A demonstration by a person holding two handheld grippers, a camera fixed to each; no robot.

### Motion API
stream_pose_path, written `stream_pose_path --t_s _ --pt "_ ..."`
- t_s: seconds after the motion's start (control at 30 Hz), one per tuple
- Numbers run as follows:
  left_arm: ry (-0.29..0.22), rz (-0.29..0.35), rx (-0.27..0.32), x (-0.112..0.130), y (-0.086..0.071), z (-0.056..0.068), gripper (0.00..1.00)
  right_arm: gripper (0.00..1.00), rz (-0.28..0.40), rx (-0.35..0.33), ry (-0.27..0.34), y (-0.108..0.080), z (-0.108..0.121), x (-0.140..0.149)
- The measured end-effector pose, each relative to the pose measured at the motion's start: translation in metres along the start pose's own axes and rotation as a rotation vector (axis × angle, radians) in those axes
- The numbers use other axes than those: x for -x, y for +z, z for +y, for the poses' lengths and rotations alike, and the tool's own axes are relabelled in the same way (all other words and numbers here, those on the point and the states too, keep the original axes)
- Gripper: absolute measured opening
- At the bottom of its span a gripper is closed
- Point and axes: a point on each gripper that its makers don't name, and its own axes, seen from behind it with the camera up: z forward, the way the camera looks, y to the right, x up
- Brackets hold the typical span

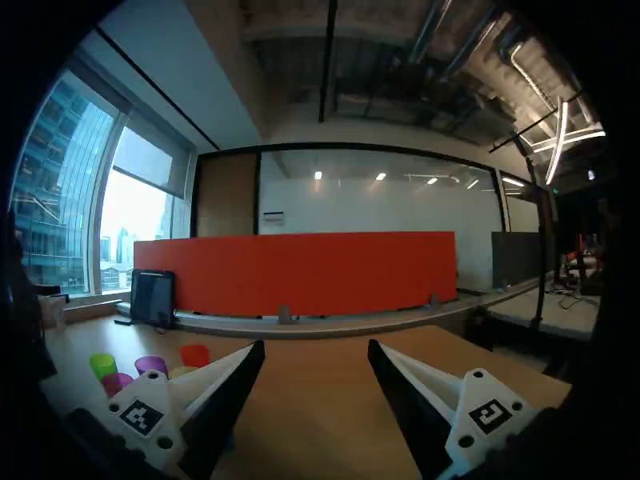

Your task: Pour water

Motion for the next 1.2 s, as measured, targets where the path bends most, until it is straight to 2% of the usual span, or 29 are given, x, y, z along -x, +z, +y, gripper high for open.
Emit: stream_pose_path --t_s 0.2,0.4,0.7,1.0,1.2 --pt "0.003 0.019 -0.03 0.005 -0.001 0.001 0.96 0.99 0.005 -0.023 0.006 -0.003 -0.012 -0.003" --pt "-0.014 0.016 -0.023 0.018 0.0 0.007 0.96 0.99 -0.003 -0.03 0.002 -0.006 -0.016 -0.002" --pt "-0.052 0.015 -0.022 0.036 -0.002 -0.003 0.96 0.99 -0.01 0.005 -0.015 -0.008 -0.006 0.002" --pt "-0.06 0.011 -0.025 0.048 -0.008 -0.015 0.96 0.99 -0.011 0.027 0.008 -0.011 -0.002 0.006" --pt "-0.086 0.009 -0.024 0.055 -0.01 -0.019 0.96 0.99 -0.01 0.025 0.01 -0.01 -0.005 0.002"
